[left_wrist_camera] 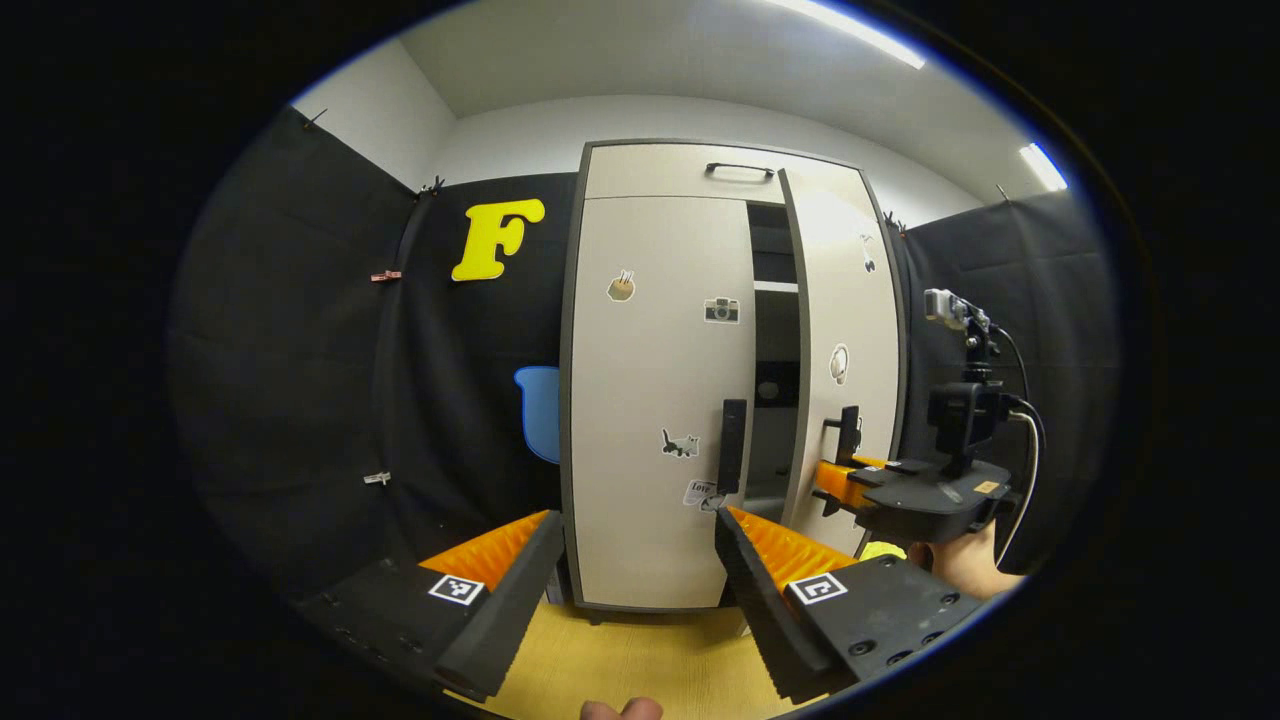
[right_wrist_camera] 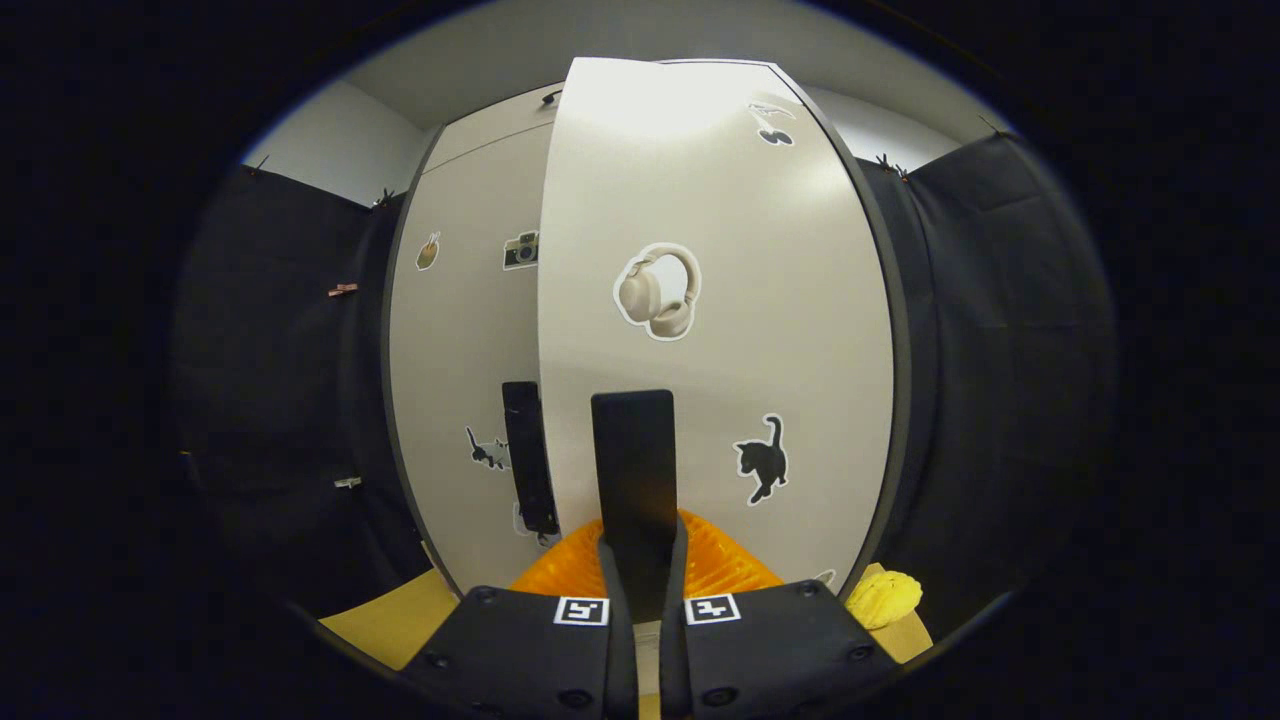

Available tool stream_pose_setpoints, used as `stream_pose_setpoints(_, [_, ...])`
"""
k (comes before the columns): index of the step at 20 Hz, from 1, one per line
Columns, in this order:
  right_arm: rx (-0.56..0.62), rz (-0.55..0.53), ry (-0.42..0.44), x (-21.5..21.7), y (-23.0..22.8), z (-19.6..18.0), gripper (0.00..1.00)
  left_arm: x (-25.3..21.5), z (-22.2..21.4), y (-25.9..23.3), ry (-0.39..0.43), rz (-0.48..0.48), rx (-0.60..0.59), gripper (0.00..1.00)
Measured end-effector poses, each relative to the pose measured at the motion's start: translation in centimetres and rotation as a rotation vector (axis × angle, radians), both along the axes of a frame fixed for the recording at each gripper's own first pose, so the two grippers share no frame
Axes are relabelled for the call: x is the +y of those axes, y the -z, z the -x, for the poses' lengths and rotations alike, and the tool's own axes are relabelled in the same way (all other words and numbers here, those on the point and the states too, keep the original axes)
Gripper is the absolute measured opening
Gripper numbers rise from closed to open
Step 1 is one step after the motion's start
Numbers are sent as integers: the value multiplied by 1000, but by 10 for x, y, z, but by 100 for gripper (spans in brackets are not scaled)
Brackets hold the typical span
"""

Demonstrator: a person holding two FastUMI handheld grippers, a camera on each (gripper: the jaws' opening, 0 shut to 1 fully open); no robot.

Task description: Open the right door of the double-door shoe cabinet with the right hand, and open the left door with the left hand.

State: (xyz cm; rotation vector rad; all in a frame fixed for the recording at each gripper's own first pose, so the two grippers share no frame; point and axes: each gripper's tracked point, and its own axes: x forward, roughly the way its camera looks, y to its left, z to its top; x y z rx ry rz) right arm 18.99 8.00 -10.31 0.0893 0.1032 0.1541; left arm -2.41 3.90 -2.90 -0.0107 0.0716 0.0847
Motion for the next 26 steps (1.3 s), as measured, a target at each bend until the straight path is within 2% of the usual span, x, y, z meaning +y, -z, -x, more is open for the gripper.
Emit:
stream_pose_setpoints(7, [-7, -39, -12, -14, -3, 14, 12, -13, 0, -2, -7, -3, -4, 95])
stream_pose_setpoints(10, [-17, -19, -9, -23, -5, 18, 12, -23, -2, 1, 0, -2, 3, 95])
stream_pose_setpoints(17, [15, -48, -9, -40, -6, 28, 12, -60, -19, 4, 40, -12, 9, 95])
stream_pose_setpoints(26, [72, 2, 40, -71, -2, 36, 12, -112, -43, 3, 99, -5, 2, 95])
